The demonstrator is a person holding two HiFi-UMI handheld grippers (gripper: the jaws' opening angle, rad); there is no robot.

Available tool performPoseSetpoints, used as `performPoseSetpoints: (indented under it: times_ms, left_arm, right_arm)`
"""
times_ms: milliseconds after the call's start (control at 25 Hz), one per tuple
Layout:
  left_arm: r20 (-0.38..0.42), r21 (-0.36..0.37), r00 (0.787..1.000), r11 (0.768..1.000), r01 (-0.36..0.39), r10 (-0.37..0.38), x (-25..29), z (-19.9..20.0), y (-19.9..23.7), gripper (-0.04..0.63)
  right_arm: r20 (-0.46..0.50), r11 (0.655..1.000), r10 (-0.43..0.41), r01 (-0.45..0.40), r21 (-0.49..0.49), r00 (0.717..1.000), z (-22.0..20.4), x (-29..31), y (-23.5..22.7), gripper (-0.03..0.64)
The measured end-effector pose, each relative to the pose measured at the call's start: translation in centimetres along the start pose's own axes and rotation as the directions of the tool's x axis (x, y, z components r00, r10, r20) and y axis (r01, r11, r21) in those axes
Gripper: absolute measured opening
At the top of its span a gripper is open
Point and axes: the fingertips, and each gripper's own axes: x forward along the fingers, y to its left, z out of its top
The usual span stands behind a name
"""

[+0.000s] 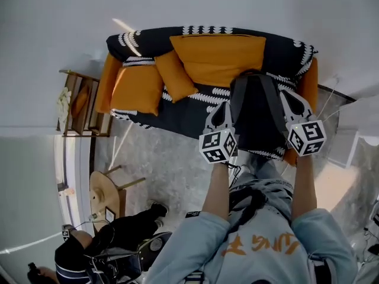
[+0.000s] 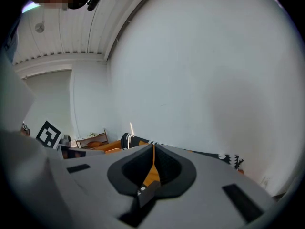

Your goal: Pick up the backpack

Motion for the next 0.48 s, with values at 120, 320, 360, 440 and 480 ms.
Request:
performPoseSetpoints:
  times_ms: [120, 320, 360, 440, 480]
  left_arm:
    - [-0.023, -0.006, 1.000, 1.000, 0.010, -0.010, 2.5, -0.6, -1.1, 0.021]
    - [-0.088, -0.035, 0.996, 0.999, -0.017, 0.014, 4.3, -2.3, -0.2, 0.021]
    - [-0.100, -0.040, 0.995, 0.999, -0.021, 0.017, 4.6, -2.6, 0.0, 0.021]
    - [-0.114, -0.050, 0.993, 0.999, -0.021, 0.015, 5.7, -3.3, 0.6, 0.021]
    - [-0.122, -0.057, 0.992, 0.998, -0.021, 0.013, 6.3, -3.7, 1.1, 0.021]
  right_arm:
    - [-0.013, 1.000, -0.015, 0.015, 0.016, 1.000, -0.2, 1.1, -3.0, 0.029]
    - [-0.082, 0.998, -0.027, 0.031, 0.055, 0.996, -2.3, 2.2, -5.1, 0.029]
    - [-0.095, 0.997, -0.028, 0.034, 0.064, 0.995, -2.9, 2.6, -5.4, 0.029]
    - [-0.114, 0.997, -0.027, 0.035, 0.073, 0.993, -3.9, 3.8, -6.0, 0.029]
    - [-0.125, 0.997, -0.024, 0.034, 0.074, 0.992, -4.5, 4.5, -6.1, 0.029]
